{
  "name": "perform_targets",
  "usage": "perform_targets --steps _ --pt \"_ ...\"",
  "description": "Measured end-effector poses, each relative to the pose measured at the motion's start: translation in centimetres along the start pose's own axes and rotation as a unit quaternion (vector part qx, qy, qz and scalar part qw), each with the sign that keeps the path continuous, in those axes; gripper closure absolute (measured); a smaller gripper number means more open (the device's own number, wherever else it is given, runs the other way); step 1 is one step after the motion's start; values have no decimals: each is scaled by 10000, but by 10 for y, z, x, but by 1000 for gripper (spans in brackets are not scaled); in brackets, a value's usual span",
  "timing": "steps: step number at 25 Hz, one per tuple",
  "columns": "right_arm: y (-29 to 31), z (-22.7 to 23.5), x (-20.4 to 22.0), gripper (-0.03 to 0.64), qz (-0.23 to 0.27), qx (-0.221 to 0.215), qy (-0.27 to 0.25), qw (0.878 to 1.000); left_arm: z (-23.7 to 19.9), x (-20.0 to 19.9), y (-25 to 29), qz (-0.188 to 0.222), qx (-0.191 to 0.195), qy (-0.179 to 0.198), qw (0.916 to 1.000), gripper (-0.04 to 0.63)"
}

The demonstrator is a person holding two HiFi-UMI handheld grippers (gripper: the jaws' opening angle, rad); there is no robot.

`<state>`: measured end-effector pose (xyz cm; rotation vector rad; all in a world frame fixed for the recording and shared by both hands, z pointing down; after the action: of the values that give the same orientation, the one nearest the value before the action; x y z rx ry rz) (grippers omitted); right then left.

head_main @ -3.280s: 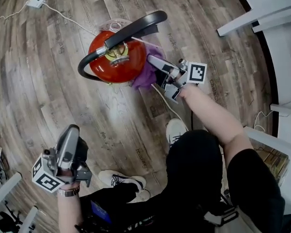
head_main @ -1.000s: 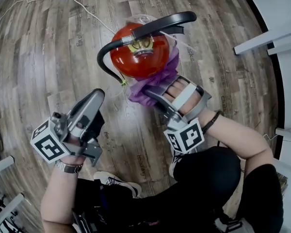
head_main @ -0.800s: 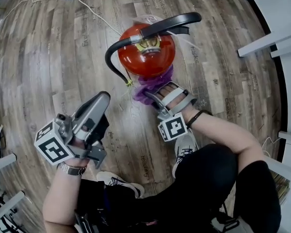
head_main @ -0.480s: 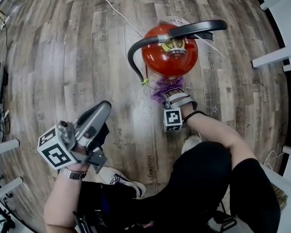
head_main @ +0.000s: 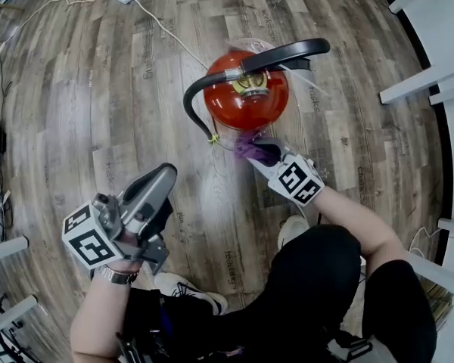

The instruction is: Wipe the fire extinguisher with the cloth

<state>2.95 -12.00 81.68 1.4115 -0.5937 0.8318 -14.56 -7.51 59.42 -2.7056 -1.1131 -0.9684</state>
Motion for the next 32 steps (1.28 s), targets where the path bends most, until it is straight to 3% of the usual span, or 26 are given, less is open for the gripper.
perform_targets --steps 2,6,10,13,16,19,23,28,32 --pt "-49 17 -33 534 1251 -176 1029 9866 2 3 8 -82 77 2 9999 598" --pt "-144 63 -85 537 3198 -584 2217 9193 1 10 16 -201 80 -29 9998 598" --pt "-199 117 -126 537 4198 -1486 2497 8599 -3 10 16 -175 -21 -25 9998 598" --pt "-209 153 -159 535 4541 -2066 2528 8290 -6 9 14 -125 -128 -52 9998 598" --pt "-201 182 -190 535 4592 -2361 2533 8181 -6 8 10 -92 -209 -88 9997 598" --pt "-182 202 -220 535 4405 -3087 2516 8046 -8 7 8 -75 -269 -109 9996 598" --pt "-135 197 -247 532 3285 -4007 2280 8244 -9 5 6 -34 -349 -181 9992 598" --pt "-80 186 -228 534 2686 -4553 2619 8074 -9 2 2 17 -411 -293 9987 598" --pt "-26 178 -183 534 2134 -4575 3090 8060 -11 5 1 -2 -471 -389 9981 598"
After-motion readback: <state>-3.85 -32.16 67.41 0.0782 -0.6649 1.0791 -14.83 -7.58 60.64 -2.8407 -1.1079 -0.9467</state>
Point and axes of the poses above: the fingertips, and each gripper's own axes: y forward along the fingers, z to its right, x out of its underside, the point moved 3 cm from there along -y, backward along the fingers, and after that the axes turned 12 degrees about -x, right-handed, at the moved point
